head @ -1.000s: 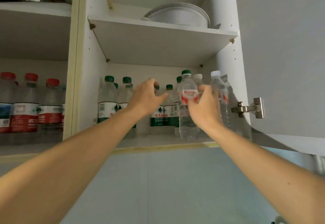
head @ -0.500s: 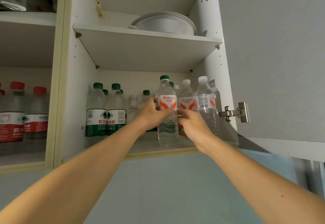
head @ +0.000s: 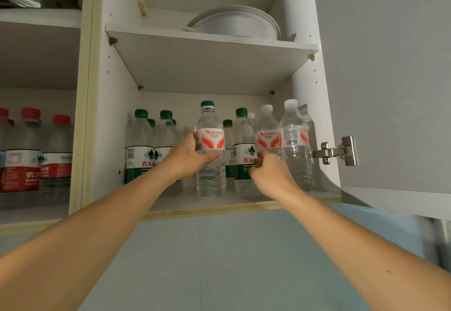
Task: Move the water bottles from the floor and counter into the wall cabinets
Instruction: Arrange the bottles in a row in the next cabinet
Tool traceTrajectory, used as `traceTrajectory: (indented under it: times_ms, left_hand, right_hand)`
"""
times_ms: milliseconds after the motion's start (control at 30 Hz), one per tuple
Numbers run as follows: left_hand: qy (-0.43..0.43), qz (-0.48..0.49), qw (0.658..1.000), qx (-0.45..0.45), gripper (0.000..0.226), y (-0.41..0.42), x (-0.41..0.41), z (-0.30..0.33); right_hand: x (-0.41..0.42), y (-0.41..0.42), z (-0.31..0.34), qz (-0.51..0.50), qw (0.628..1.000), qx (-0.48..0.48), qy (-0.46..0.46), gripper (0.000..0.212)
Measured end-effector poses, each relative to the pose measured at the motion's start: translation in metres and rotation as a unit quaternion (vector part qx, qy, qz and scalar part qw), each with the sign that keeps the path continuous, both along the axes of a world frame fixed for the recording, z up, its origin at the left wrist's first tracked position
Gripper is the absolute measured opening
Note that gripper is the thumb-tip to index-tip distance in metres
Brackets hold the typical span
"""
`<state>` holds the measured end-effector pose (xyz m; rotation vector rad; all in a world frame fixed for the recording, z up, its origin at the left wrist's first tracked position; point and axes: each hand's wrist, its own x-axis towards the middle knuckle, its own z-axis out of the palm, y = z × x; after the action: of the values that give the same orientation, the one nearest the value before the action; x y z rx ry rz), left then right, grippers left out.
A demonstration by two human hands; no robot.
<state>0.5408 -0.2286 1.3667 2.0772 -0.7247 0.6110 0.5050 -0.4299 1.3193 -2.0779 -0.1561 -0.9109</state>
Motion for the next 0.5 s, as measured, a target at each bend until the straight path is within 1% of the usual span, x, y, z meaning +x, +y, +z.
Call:
traceTrajectory:
  times_ms: [167,200,300,333,367,467,500]
  left_hand:
    - [-0.003,-0.002,1.000,0.017,0.057,0.002,0.004,0.002]
    - [-0.001,-0.002,1.000,0.019,0.056,0.003,0.005,0.002]
    - [0.002,0.002,1.000,0.025,0.055,0.005,0.007,0.003]
    - [0.001,0.008,1.000,0.029,0.059,0.005,0.008,0.004]
    - [-0.003,0.017,0.999,0.031,0.068,0.005,0.009,0.004]
    - [-0.018,0.045,0.998,0.032,0.114,0.005,0.011,0.004]
    - [-0.029,0.055,0.997,0.040,0.122,0.004,0.013,0.005]
  right_hand:
    - [0.008,0.004,0.006,-0.022,0.999,-0.003,0.024,0.020]
    - [0.009,0.006,0.008,-0.027,0.999,-0.010,0.026,0.020]
    - [0.015,0.014,0.016,-0.042,0.998,-0.030,0.035,0.032]
    - [0.017,0.016,0.019,-0.047,0.997,-0.038,0.042,0.032]
    - [0.020,0.018,0.022,-0.052,0.996,-0.047,0.050,0.032]
    - [0.030,0.022,0.029,-0.050,0.994,-0.067,0.070,0.037]
    - [0.033,0.022,0.030,-0.041,0.994,-0.072,0.074,0.039]
